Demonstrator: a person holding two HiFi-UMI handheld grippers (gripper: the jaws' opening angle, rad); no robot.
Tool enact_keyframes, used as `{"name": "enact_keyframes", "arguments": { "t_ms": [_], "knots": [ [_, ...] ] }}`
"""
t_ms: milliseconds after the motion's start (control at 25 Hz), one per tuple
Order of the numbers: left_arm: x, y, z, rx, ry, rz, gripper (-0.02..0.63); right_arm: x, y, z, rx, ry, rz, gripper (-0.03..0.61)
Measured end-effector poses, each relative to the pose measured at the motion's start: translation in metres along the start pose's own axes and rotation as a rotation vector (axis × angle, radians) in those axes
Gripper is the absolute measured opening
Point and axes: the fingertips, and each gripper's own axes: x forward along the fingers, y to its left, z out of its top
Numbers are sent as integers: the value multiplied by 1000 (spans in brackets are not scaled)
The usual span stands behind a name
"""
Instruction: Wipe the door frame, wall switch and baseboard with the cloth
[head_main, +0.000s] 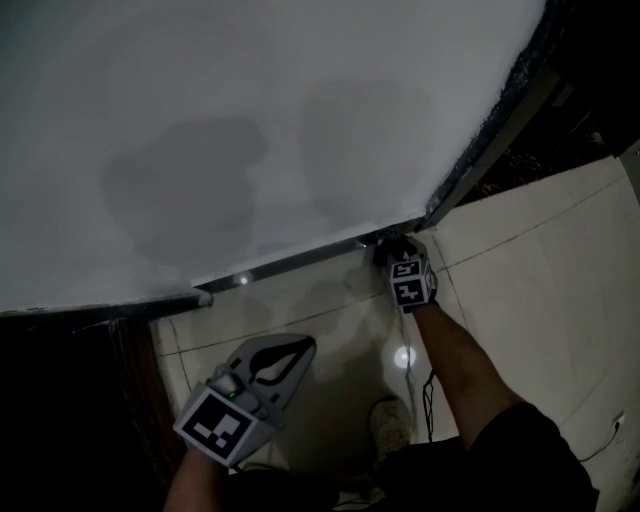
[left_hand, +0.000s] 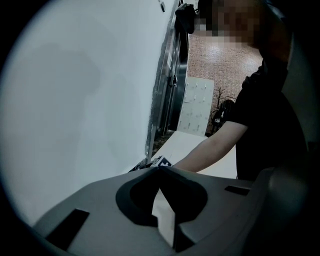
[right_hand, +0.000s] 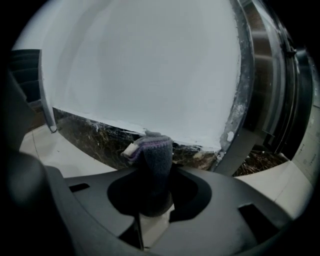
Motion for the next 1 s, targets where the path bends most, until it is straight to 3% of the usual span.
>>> {"name": "enact_keyframes", "arguments": {
  "t_ms": [360,600,720,840,1000],
  "knots": [
    [-13,7,-1,-4,-4,23,0,-4,-36,-4,126,18,-115,95],
    [-36,21,-5,-10,-16,80,0,-11,-60,-18,149,70,-183,95],
    [-50,34,1,-16,-65,134,0,-16,-60,-14,77,87,-153,95],
    [-66,45,3,-13,-105,187,0,-30,-42,11,-23,40,-59,95],
    [-88,65,10,-54,-156,326,0,-92,-17,62,75,-95,46,94]
  ]
}}
